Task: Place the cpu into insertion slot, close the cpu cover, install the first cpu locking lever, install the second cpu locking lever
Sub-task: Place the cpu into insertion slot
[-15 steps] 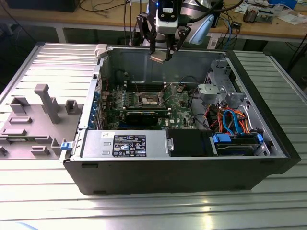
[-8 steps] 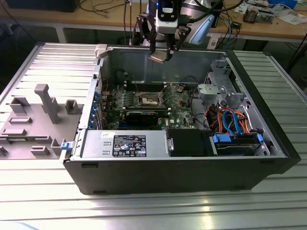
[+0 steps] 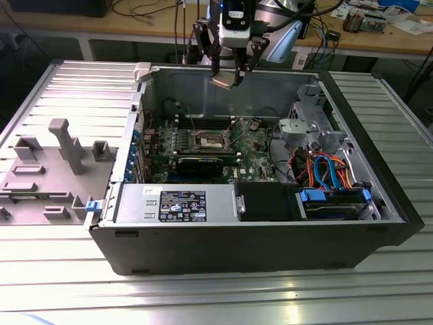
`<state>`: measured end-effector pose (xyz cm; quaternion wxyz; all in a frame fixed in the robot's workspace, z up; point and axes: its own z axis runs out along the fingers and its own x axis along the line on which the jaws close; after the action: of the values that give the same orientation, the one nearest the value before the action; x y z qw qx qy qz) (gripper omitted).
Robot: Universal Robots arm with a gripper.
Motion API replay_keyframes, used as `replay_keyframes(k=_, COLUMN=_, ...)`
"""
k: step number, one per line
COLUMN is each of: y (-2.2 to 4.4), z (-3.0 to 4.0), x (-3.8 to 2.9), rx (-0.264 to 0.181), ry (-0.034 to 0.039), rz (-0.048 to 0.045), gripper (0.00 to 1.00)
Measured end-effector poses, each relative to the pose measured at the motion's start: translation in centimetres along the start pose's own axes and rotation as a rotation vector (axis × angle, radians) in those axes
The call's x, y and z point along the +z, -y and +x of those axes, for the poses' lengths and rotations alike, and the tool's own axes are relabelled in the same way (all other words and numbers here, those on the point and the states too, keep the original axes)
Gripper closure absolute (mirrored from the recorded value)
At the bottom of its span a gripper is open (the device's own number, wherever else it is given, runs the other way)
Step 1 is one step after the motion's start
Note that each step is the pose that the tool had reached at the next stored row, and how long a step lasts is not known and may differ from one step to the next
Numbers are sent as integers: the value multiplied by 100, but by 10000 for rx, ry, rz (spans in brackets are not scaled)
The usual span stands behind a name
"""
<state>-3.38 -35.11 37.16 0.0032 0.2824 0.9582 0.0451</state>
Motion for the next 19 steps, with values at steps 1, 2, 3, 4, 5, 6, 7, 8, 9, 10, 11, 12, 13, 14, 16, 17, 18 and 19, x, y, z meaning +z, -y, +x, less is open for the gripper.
replay_keyframes(k=1, y=0, z=0, x=0, rx=7, ry=0, rz=0, gripper=46)
replay_keyframes(k=2, y=0, z=0, x=0, rx=10, ry=1, rz=1, gripper=46)
replay_keyframes(k=3, y=0, z=0, x=0, rx=15, ry=1, rz=0, gripper=46)
replay_keyframes(k=4, y=0, z=0, x=0, rx=21, ry=2, rz=0, gripper=46)
replay_keyframes(k=5, y=0, z=0, x=0, rx=22, ry=2, rz=1, gripper=46)
replay_keyframes(k=6, y=0, z=0, x=0, rx=23, ry=2, rz=0, gripper=46)
replay_keyframes(k=7, y=0, z=0, x=0, rx=24, ry=2, rz=0, gripper=46)
replay_keyframes(k=8, y=0, z=0, x=0, rx=24, ry=2, rz=0, gripper=46)
replay_keyframes(k=9, y=0, z=0, x=0, rx=25, ry=2, rz=0, gripper=46)
replay_keyframes(k=10, y=0, z=0, x=0, rx=27, ry=3, rz=0, gripper=46)
replay_keyframes(k=11, y=0, z=0, x=0, rx=33, ry=2, rz=0, gripper=46)
replay_keyframes(k=12, y=0, z=0, x=0, rx=38, ry=3, rz=0, gripper=46)
replay_keyframes(k=13, y=0, z=0, x=0, rx=47, ry=4, rz=0, gripper=46)
replay_keyframes(k=14, y=0, z=0, x=0, rx=62, ry=5, rz=-1, gripper=46)
replay_keyframes(k=16, y=0, z=0, x=0, rx=102, ry=9, rz=-2, gripper=46)
replay_keyframes(k=17, y=0, z=0, x=0, rx=124, ry=11, rz=-2, gripper=46)
replay_keyframes(k=18, y=0, z=0, x=0, rx=146, ry=13, rz=-2, gripper=46)
replay_keyframes(k=19, y=0, z=0, x=0, rx=182, ry=16, rz=-2, gripper=46)
